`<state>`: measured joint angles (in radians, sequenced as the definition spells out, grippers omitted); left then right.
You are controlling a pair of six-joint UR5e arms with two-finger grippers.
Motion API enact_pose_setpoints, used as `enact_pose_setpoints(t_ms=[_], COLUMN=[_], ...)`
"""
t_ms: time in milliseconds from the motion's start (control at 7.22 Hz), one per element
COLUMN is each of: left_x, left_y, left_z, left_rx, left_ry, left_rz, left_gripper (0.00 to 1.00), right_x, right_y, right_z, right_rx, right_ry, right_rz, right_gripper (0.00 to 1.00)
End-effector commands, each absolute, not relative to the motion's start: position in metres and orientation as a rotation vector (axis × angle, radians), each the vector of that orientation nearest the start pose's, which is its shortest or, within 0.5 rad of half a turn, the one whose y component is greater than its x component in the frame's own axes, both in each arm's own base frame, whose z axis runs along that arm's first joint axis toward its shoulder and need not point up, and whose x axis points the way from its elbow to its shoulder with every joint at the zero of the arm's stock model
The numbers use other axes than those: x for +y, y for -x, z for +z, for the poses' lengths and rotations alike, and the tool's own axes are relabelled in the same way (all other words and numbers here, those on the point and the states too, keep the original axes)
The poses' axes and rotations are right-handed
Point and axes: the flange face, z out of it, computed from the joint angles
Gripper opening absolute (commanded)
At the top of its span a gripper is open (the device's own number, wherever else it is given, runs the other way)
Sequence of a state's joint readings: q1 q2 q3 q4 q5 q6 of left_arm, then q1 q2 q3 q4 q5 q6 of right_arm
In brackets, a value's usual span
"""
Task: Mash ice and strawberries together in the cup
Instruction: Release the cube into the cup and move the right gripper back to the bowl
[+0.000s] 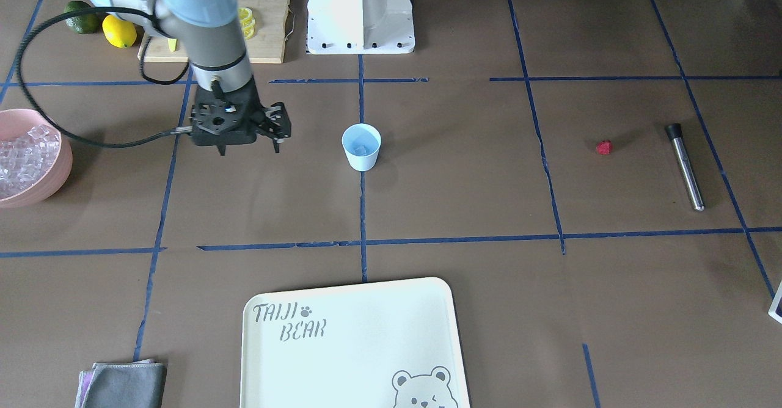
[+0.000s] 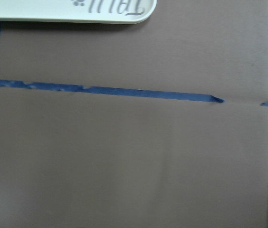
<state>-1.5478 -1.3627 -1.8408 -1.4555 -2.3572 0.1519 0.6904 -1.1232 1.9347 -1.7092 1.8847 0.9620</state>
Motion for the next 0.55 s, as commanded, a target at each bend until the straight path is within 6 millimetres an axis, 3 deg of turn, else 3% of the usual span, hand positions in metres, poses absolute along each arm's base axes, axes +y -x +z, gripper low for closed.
enact_pose_setpoints(t_ms=[0, 415], left_x=[-0.400, -0.395], left_y=[0.054, 0.054], left_z=[0.632, 0.633], left_rx=[0.788, 0.788], left_ry=[0.006, 0.010], left_rz=[0.142, 0.140], left_gripper=[1.00, 1.00], right_x=[-0.450, -0.426], right_y=[0.293, 0.210], right_z=[0.351, 0.445], right_rx=[-0.609, -0.659], right_ry=[-0.209, -0.257], right_rz=[-0.171, -0.259], right_gripper=[0.99, 0.99])
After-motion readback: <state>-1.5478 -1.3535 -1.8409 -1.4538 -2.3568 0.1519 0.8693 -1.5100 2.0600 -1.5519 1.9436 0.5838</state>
